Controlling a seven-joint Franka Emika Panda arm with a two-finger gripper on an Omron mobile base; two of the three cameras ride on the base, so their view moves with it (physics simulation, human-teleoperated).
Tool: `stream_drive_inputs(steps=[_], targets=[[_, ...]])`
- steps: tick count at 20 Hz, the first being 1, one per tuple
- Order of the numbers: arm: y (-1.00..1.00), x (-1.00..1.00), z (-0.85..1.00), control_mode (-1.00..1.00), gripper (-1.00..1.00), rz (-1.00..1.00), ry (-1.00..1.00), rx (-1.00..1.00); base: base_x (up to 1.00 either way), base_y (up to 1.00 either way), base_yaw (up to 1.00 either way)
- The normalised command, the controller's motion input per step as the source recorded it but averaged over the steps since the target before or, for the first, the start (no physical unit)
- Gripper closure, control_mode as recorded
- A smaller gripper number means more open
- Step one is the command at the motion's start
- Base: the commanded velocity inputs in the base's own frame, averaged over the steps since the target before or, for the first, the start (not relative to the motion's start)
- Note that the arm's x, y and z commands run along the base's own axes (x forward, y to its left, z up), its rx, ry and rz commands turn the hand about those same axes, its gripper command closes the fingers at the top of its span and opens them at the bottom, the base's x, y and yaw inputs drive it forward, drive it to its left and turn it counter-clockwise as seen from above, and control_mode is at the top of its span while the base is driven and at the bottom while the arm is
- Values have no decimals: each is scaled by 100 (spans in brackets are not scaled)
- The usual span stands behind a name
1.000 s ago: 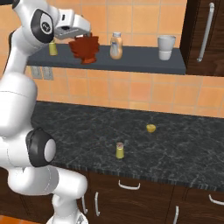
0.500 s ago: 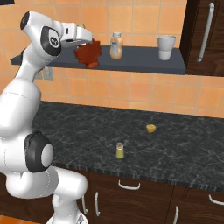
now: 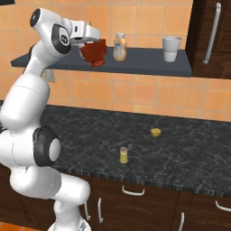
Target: Put the shaker and condiment bottle from the counter next to their counterparts in the cabinet.
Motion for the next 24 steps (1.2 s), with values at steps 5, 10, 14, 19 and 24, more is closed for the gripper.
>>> stream_drive_inputs(steps=[5, 10, 14, 19, 24], targets=[[-11, 8, 0, -100, 100, 0, 0, 14, 0, 0, 0], [-16, 17, 0, -100, 100, 0, -4, 10, 0, 0, 0], [-11, 15, -2, -100, 100, 0, -14, 4, 0, 0, 0], [0, 4, -17, -100, 100, 0, -13, 0, 0, 0, 0], [0, 16, -41, -100, 100, 1, 0, -6, 0, 0, 0]])
